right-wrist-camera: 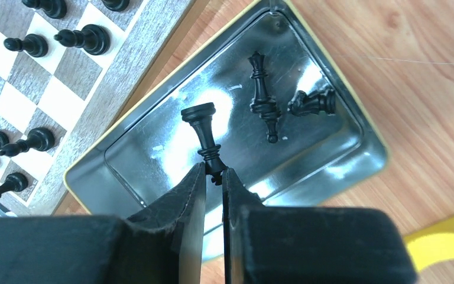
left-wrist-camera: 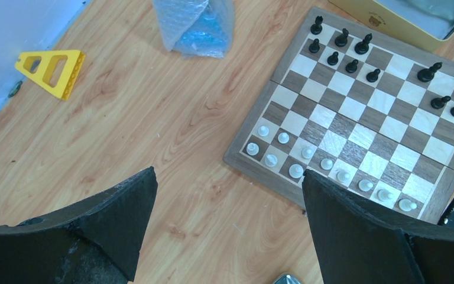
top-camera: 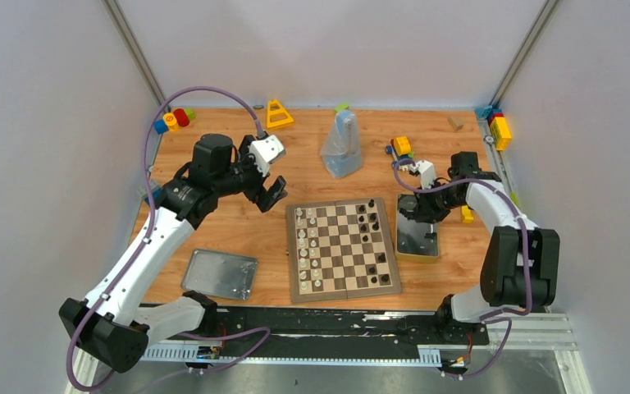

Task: Set up the chess pieces on the board
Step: Pick up the chess piece from the storage box, then place the chess piece on the chessboard.

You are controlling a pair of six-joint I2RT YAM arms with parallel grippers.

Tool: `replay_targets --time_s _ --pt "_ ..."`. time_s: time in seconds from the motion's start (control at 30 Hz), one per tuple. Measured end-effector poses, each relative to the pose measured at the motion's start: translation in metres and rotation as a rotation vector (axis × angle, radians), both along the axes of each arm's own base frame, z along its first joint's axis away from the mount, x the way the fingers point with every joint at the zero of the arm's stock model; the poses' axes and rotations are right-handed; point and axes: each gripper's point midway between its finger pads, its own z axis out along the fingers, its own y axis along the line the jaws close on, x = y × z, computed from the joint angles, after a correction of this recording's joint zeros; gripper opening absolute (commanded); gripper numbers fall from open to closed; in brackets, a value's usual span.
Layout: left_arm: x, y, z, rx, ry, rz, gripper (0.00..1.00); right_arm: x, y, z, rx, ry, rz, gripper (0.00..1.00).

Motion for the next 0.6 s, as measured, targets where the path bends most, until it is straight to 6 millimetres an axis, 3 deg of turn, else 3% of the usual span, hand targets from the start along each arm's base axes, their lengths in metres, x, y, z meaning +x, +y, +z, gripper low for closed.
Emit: replay_targets --time_s 0.27,0.4,0.6 --pt "0.002 0.003 -0.008 0.016 0.008 0.017 1.0 0.0 0.002 0.049 -0.046 -0.091 0.027 0.01" --pt "-0.001 -0.004 -0.025 0.016 0.026 -0.042 0.97 -0.012 0.033 0.072 -0.024 -0.124 0.118 0.01" --pt "-0.013 -0.039 -0.048 -0.052 0.074 -0.218 0.94 -0.037 0.088 0.094 0.096 -0.103 0.234 0.01"
